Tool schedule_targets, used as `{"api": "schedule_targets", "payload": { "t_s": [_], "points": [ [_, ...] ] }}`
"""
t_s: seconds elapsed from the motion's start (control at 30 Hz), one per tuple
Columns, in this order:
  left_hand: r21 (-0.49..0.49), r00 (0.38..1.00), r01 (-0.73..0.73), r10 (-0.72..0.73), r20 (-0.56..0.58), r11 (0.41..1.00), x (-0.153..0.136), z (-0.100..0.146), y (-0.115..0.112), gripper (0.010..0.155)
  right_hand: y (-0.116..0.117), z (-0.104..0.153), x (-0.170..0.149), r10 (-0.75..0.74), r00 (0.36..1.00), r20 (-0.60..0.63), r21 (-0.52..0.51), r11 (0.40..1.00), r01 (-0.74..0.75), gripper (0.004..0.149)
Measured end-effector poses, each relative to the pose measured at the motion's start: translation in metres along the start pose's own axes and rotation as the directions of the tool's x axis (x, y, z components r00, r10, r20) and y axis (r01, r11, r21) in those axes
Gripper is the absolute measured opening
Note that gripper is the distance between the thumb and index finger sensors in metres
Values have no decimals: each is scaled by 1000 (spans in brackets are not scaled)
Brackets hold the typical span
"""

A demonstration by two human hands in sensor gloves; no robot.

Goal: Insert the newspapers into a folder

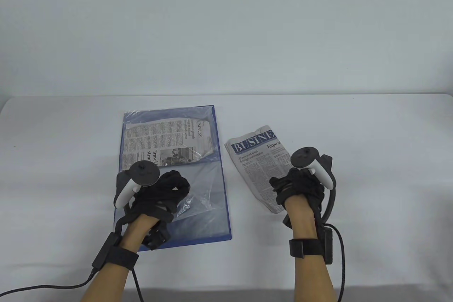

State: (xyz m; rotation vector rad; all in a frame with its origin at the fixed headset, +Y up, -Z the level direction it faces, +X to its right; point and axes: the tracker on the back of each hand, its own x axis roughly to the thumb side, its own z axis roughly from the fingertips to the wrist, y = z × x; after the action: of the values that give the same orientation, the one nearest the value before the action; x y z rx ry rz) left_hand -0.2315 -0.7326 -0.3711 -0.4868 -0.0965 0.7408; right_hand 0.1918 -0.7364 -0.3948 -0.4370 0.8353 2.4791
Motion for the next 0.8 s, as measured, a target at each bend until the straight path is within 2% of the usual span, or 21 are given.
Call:
{"api": "schedule_targets", "payload": {
  "t_s": [0.07, 0.13, 0.17, 0.23, 0.3, 0.37, 0.43, 0.5, 0.57, 0.67, 0.73, 0.8],
  "points": [
    [1, 1000, 0, 0, -2, 1000, 0, 0, 0, 39, 3, -10, -21, 26, 993, -119, -19, 999, -29, 92],
    [0, 1000, 1, -1, -3, 1000, 0, 0, 0, 39, 7, -20, -37, 44, 985, -166, -51, 997, -53, 92],
    [-1, 1000, 3, -3, -4, 1000, 0, 0, 0, 39, 11, -29, -48, 45, 990, -134, -79, 995, -56, 90],
    [-1, 1000, 3, -3, -7, 1000, 1, 0, -1, 39, 8, -30, -56, -3, 998, -65, -172, 985, -8, 83],
    [0, 1000, 6, -6, -9, 1000, 0, 0, -1, 39, 4, -31, -60, -2, 999, -41, -208, 978, -7, 60],
    [-3, 1000, 10, -10, -12, 1000, 0, 0, -2, 39, 1, -28, -64, -31, 999, -30, -261, 965, 23, 47],
    [-2, 1000, 11, -11, -10, 1000, 1, 0, -2, 39, 0, -26, -70, -137, 991, -4, -306, 943, 129, 42],
    [-2, 1000, 16, -16, -9, 1000, 1, 0, -2, 39, -1, -23, -77, -331, 939, 95, -313, 885, 344, 42],
    [1, 1000, 15, -15, -8, 1000, 1, 0, -2, 39, -8, -15, -82, -565, 785, 253, -291, 730, 619, 41],
    [2, 1000, 9, -9, -9, 1000, 1, 0, -2, 39, -18, -6, -86, -662, 657, 361, -255, 608, 752, 42],
    [5, 1000, 6, -6, -8, 1000, 1, 0, -2, 39, -26, -1, -86, -684, 616, 391, -182, 599, 780, 42],
    [9, 1000, 1, -1, -6, 1000, 1, 0, -1, 39, -35, 8, -86, -673, 618, 405, -196, 597, 778, 42]
  ]
}}
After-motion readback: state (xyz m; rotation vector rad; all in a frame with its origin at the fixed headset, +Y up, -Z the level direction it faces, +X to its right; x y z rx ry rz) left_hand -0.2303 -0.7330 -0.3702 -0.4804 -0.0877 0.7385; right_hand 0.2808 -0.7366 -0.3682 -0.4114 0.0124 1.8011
